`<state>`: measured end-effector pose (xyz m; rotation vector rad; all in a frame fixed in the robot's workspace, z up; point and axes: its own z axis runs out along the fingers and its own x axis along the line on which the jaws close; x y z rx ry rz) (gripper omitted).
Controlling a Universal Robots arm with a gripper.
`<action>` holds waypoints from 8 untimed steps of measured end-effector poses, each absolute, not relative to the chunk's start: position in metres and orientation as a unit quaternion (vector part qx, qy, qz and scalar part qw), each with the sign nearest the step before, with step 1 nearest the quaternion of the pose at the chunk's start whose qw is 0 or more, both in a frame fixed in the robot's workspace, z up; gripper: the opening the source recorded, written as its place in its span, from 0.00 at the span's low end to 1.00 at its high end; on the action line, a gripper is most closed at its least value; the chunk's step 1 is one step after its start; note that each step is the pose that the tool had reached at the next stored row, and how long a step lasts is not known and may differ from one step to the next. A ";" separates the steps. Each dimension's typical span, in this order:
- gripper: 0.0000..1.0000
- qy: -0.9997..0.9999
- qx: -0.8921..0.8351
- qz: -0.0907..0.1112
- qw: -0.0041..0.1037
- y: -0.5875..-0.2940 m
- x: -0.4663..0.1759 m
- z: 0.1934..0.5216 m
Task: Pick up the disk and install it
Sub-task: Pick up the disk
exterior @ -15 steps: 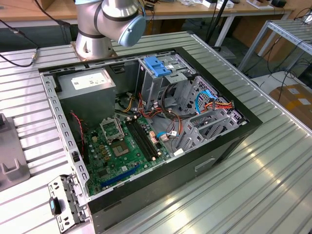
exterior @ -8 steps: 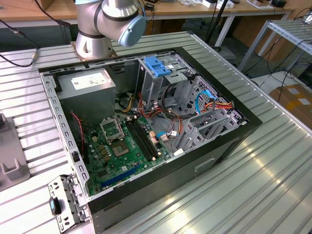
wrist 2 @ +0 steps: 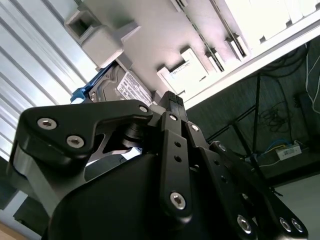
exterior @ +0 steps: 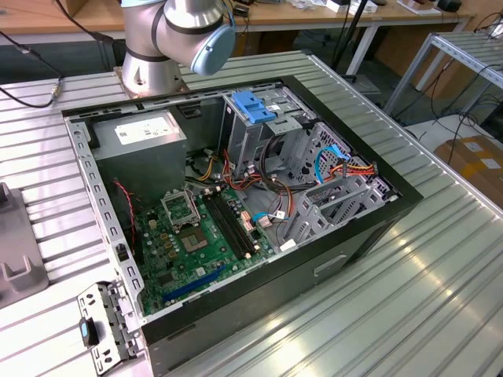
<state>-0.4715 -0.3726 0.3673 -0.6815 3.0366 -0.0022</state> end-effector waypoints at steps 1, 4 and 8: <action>0.10 0.975 -0.221 -0.001 0.015 -0.373 -0.472 0.367; 0.10 0.973 -0.229 -0.001 0.015 -0.373 -0.472 0.367; 0.10 0.956 -0.293 0.000 0.015 -0.373 -0.472 0.367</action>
